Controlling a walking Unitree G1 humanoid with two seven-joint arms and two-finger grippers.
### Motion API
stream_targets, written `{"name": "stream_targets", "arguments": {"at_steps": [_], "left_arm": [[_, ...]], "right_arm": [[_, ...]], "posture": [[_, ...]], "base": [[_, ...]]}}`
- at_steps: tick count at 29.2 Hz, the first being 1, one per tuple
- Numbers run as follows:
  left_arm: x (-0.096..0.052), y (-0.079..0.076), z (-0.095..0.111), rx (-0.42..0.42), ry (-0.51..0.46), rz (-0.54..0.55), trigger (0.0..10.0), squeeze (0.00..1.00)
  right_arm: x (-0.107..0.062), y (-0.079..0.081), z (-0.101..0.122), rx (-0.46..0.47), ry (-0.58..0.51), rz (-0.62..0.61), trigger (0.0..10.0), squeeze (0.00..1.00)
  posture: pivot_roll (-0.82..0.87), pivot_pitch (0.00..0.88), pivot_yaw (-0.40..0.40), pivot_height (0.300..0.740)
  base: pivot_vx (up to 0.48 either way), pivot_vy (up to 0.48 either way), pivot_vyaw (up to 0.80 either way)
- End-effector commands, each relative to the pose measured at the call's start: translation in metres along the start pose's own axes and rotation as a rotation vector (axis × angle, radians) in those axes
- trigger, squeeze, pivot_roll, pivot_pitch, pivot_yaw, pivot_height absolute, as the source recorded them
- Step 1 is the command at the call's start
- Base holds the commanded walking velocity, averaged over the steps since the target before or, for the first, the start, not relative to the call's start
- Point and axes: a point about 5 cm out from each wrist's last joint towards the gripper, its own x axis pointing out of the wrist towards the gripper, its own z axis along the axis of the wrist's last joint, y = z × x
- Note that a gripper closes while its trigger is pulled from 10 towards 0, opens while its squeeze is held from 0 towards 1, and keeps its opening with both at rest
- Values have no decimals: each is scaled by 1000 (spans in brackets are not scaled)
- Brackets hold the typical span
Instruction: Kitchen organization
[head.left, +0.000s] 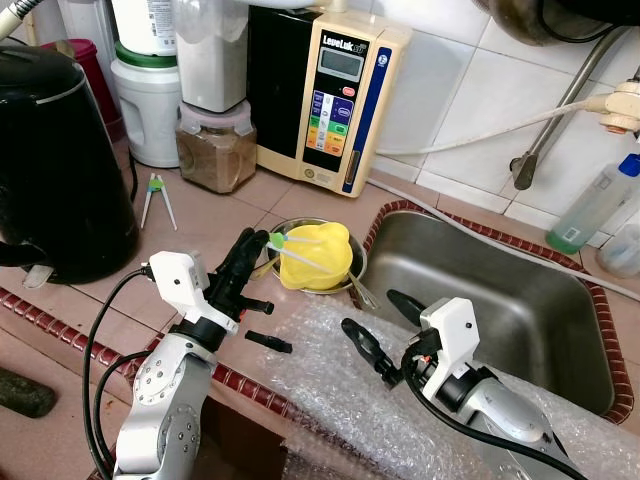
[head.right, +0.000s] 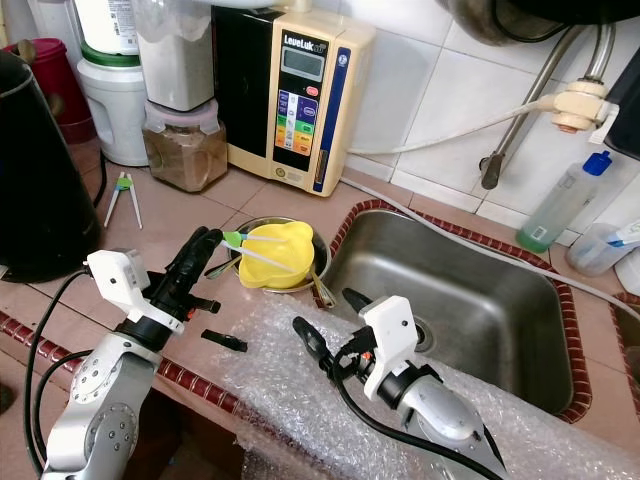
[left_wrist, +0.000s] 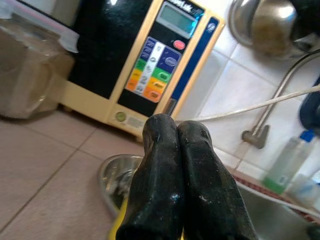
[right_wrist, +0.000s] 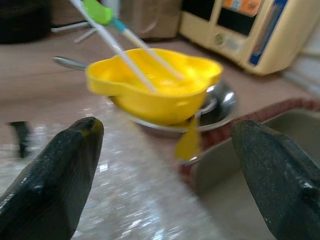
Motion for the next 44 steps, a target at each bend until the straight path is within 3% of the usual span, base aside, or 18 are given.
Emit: {"name": "stream_targets", "arguments": {"at_steps": [1,4,12,24,32,33,34,37,44], "left_arm": [[6,-12,4,-22,-11,-68,0,0],[8,-17,6,-35,-11,-96,0,0],[20,-20,24,-43,-62,-122,0,0],[21,-25,26,-31,-39,-177,0,0],[20,-24,27,10,-29,-153,0,0],[21,-20,27,49,-24,-111,4118,0],[20,-15,28,96,-24,-72,10000,1000],[18,-12,26,147,-15,-47,10000,1000],[4,-5,16,145,25,-17,10000,1000]], "right_arm": [[0,-8,3,-61,-5,-41,10000,0],[4,-13,4,-90,-8,-63,10000,0],[31,-3,-2,-186,19,101,10000,0],[73,-4,8,-321,-40,99,10000,0],[77,-3,7,-349,-52,132,10000,0],[76,-3,7,-344,-63,127,10000,0],[73,-2,7,-326,-73,125,10000,0],[67,0,7,-286,-84,125,10000,0],[35,0,6,-152,-90,80,10000,0]], "posture": [[232,0,-138,740],[231,0,-139,740],[227,0,-138,740],[255,0,-127,740],[262,0,-130,740],[269,0,-133,740],[273,0,-134,740],[274,0,-136,740],[264,0,-134,740]], "base": [[0,0,0],[0,0,0],[0,0,0],[0,0,0],[0,0,0],[0,0,0],[0,0,0],[0,0,0],[0,0,0]]}}
